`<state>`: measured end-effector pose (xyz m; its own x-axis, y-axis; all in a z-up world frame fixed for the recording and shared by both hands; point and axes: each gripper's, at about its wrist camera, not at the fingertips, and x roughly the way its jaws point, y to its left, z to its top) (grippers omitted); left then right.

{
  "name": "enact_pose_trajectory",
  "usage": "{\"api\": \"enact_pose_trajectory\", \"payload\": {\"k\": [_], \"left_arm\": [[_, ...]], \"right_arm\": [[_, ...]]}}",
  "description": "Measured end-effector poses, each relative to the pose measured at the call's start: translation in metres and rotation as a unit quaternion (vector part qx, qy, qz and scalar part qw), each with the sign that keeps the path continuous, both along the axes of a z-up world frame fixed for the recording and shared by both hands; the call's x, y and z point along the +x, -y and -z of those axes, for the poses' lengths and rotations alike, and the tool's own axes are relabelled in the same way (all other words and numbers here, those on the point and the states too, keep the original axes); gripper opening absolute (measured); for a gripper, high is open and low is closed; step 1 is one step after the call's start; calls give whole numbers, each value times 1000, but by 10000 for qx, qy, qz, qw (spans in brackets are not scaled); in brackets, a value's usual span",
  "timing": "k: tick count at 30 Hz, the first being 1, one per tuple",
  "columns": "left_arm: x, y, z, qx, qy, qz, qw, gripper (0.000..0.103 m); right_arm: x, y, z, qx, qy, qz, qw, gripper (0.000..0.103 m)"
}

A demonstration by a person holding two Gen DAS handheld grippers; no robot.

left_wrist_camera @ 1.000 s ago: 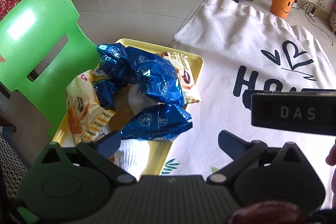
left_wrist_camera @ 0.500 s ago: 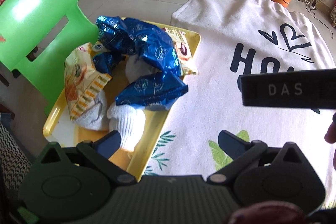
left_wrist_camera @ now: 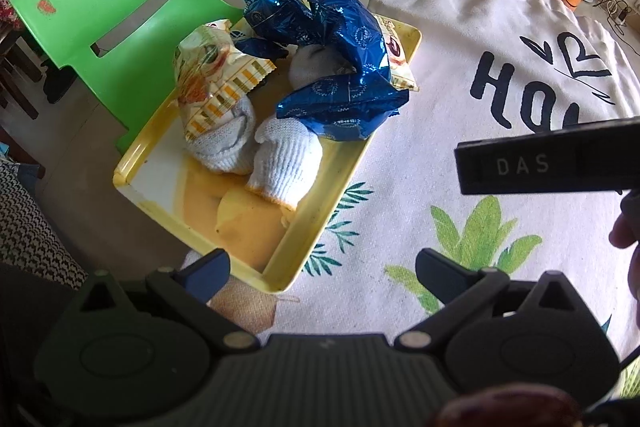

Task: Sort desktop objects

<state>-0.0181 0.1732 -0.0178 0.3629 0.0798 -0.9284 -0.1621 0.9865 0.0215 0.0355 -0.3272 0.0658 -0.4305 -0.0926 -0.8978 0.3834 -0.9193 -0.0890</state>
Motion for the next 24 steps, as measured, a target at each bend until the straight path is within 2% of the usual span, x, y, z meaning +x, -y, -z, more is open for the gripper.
{"api": "enact_pose_trajectory", "payload": {"k": [5,12,24], "left_arm": [[-2,-10,-8,-25,82,-100,9999,103],[-3,-16,-3,-101,-43,-180,9998,102],[2,-25,-3,10,0,-262,9997,103]], "right_arm": [[5,17,0,66,2,-241,9997,97],[12,33,6,402,45,-454,9981,97],[6,48,2,350,12,-276,9990,97]]}}
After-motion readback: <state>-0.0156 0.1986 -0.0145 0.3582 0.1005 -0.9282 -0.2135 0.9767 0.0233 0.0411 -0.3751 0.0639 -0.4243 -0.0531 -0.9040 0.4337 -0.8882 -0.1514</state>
